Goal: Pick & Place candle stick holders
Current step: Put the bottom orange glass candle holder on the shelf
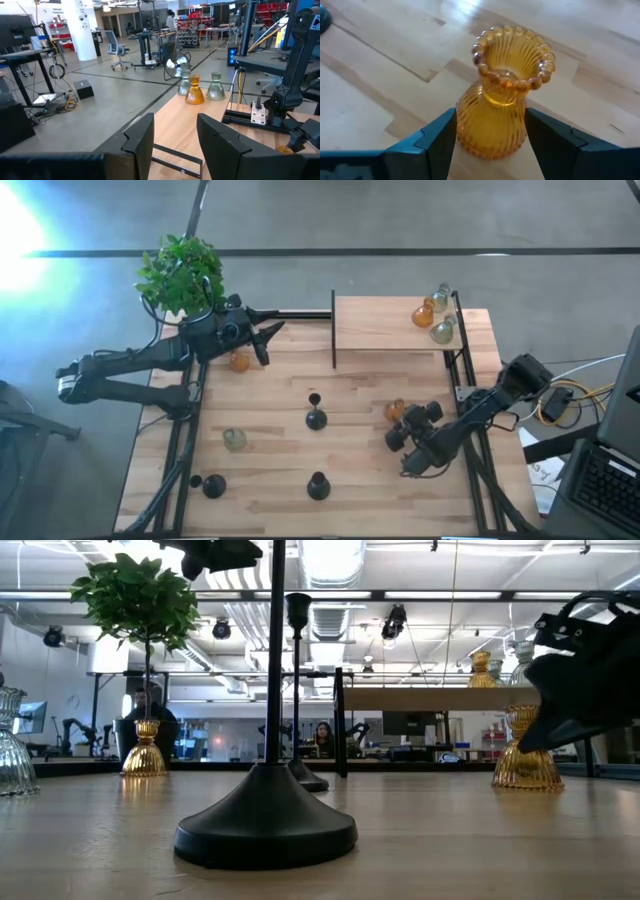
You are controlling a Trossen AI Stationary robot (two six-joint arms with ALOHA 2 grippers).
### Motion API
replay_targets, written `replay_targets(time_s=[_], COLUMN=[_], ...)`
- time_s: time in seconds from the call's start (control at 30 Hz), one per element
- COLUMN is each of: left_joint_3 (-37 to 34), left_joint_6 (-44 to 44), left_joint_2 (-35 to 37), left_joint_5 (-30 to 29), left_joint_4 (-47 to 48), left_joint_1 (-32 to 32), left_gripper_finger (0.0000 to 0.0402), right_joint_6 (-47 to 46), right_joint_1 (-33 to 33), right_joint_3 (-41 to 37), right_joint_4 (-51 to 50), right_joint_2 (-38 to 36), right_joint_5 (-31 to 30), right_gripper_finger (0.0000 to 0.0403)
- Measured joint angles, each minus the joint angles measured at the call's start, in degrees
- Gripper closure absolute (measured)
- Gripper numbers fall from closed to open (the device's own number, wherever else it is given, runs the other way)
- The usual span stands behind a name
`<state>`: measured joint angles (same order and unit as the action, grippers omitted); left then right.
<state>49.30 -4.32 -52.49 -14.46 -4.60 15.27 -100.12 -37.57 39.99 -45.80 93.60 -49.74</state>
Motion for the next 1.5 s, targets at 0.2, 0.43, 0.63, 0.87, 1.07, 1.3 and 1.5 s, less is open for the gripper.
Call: replay_targets(time_s=[0.2, 0.43, 0.63, 0.87, 1.07, 1.3, 1.5], left_joint_3=[0.0, 0.0, 0.0, 0.0, 0.0, 0.0, 0.0], left_joint_6=[0.0, 0.0, 0.0, 0.0, 0.0, 0.0, 0.0], left_joint_2=[0.0, 0.0, 0.0, 0.0, 0.0, 0.0, 0.0], left_joint_5=[0.0, 0.0, 0.0, 0.0, 0.0, 0.0, -0.2], left_joint_4=[0.2, 0.4, 0.5, 1.0, 1.1, 1.2, 1.2], left_joint_1=[0.0, 0.0, 0.0, 0.0, 0.0, 0.0, 0.0], left_gripper_finger=[0.0248, 0.0248, 0.0248, 0.0248, 0.0248, 0.0248, 0.0248], right_joint_6=[-0.1, 0.6, 3.2, 3.2, 2.2, 4.3, 18.9], right_joint_1=[1.9, 4.4, 6.4, 8.0, 8.0, 9.0, 13.9], right_joint_3=[0.0, 0.0, 0.0, 0.0, 0.0, 1.1, 5.9], right_joint_4=[0.5, 0.7, 1.8, 1.8, 1.9, 1.7, 1.7], right_joint_2=[0.4, 0.4, 0.4, 0.4, -0.1, -5.2, -14.4], right_joint_5=[-0.8, -3.0, -3.1, -3.1, -3.8, -3.4, -4.2], right_gripper_finger=[0.0184, 0.0186, 0.0196, 0.0238, 0.0283, 0.0283, 0.0283])
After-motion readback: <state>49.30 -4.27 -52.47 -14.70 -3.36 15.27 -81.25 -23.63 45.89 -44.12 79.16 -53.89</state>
